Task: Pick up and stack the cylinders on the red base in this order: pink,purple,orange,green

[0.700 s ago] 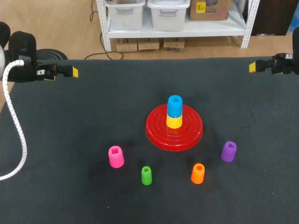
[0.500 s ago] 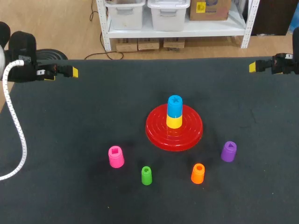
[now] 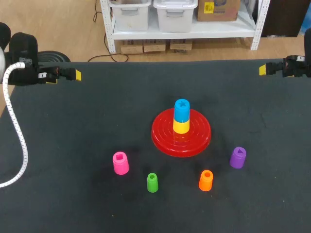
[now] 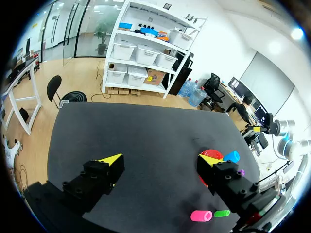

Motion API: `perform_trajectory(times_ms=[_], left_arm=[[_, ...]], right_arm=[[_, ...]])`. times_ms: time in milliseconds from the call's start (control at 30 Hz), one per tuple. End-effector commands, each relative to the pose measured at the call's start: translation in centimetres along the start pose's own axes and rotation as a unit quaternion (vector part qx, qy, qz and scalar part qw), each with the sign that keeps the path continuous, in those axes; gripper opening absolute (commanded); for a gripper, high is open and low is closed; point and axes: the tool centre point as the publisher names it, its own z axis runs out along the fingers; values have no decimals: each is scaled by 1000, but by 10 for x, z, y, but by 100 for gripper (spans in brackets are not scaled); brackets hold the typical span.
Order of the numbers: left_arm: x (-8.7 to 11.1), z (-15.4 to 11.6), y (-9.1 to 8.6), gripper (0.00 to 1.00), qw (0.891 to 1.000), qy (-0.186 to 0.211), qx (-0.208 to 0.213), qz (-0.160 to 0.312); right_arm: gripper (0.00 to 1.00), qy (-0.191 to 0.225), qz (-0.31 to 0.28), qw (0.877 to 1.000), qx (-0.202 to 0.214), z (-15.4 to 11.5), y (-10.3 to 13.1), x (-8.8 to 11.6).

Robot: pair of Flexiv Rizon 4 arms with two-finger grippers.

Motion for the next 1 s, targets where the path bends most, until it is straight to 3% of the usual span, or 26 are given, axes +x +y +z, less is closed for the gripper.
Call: perform_trajectory(times_ms=[33, 133, 267, 400, 533, 667, 733, 767, 1000], left_arm=[[-1, 0, -2, 100, 1000, 2, -4, -1], [-1, 0, -2, 100, 1000, 2, -4, -1], [2, 2, -13, 100, 996, 10, -2, 91], [7, 5, -12, 100, 986, 30, -6, 167], [8, 6, 3, 100, 976, 59, -19, 211], [12, 6, 24, 100, 960, 65, -66, 264], [11, 3, 26, 100, 961, 58, -38, 266], [7, 2, 25, 100, 967, 52, -49, 245], [7, 2, 25, 100, 967, 52, -49, 245]], right_arm=[[100, 0, 0, 1000, 1, 0, 0, 0], [100, 0, 0, 1000, 1, 0, 0, 0], [100, 0, 0, 1000, 1, 0, 0, 0], [100, 0, 0, 1000, 1, 0, 0, 0], [100, 0, 0, 1000, 1, 0, 0, 0], [100, 0, 0, 1000, 1, 0, 0, 0], [100, 0, 0, 1000, 1, 0, 0, 0], [100, 0, 0, 1000, 1, 0, 0, 0], [100, 0, 0, 1000, 1, 0, 0, 0]])
